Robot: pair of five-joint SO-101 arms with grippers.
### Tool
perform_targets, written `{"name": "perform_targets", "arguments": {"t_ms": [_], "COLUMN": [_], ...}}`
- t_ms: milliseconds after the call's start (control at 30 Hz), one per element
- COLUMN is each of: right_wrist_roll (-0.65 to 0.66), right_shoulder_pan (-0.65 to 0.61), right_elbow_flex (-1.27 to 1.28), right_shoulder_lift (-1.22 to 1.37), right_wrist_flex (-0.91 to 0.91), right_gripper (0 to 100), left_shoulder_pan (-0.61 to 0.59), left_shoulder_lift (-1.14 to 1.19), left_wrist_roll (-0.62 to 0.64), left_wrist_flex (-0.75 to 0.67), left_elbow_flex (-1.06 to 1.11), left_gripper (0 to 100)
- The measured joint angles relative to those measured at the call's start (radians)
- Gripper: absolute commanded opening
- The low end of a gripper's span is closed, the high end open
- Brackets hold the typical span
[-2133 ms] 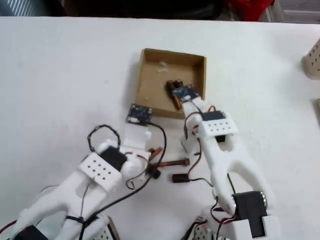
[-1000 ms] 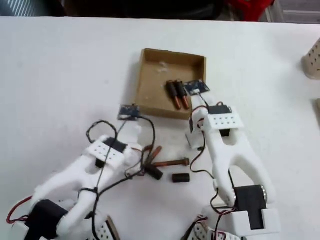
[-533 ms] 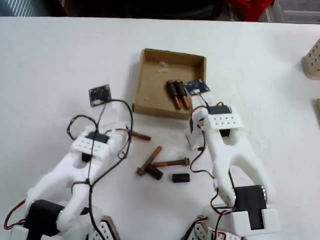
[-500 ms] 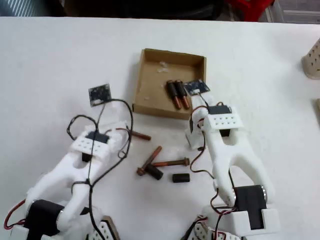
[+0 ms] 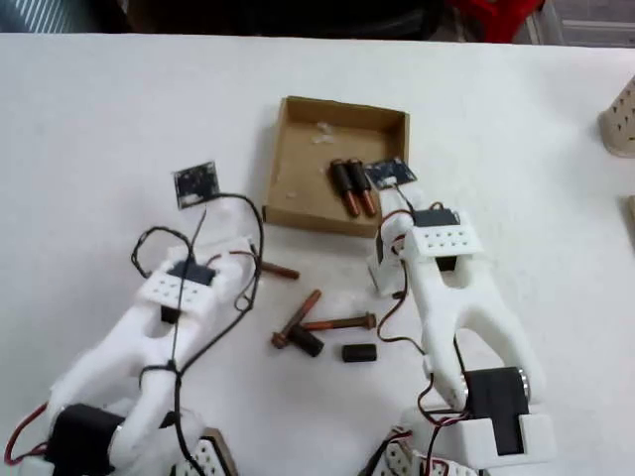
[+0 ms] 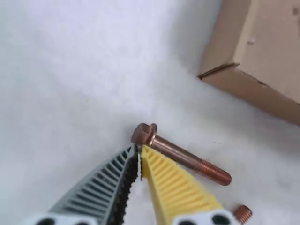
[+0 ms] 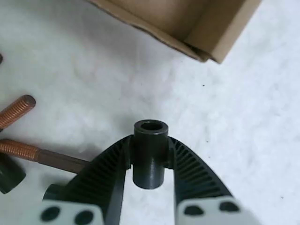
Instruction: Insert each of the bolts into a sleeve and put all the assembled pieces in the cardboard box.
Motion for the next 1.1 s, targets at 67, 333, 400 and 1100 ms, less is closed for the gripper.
{"name": "perform_targets", "arguments": {"t_ms": [67,333,400,1100], "right_wrist_roll": [0.000,0.000,0.000,0.028], "right_shoulder_pan": [0.000,0.000,0.000,0.000], "right_elbow_flex": [0.000,0.000,0.000,0.000], "right_shoulder_lift": [0.000,0.000,0.000,0.000], "right_wrist_flex": [0.000,0.000,0.000,0.000], "right_gripper": [1.7,1.7,1.7,1.7], "left_shoulder_pan": [0.014,0.081,0.084,0.025], "left_shoulder_lift": [-0.055,-0.169,-0.155,0.161], "left_wrist_roll": [0.055,0.133,0.133,0.166], "left_wrist_flex": [0.054,0.135,0.098,0.061], "left_elbow_flex": [0.000,0.043,0.046,-0.100], "left_gripper": [24,17,18,18]}}
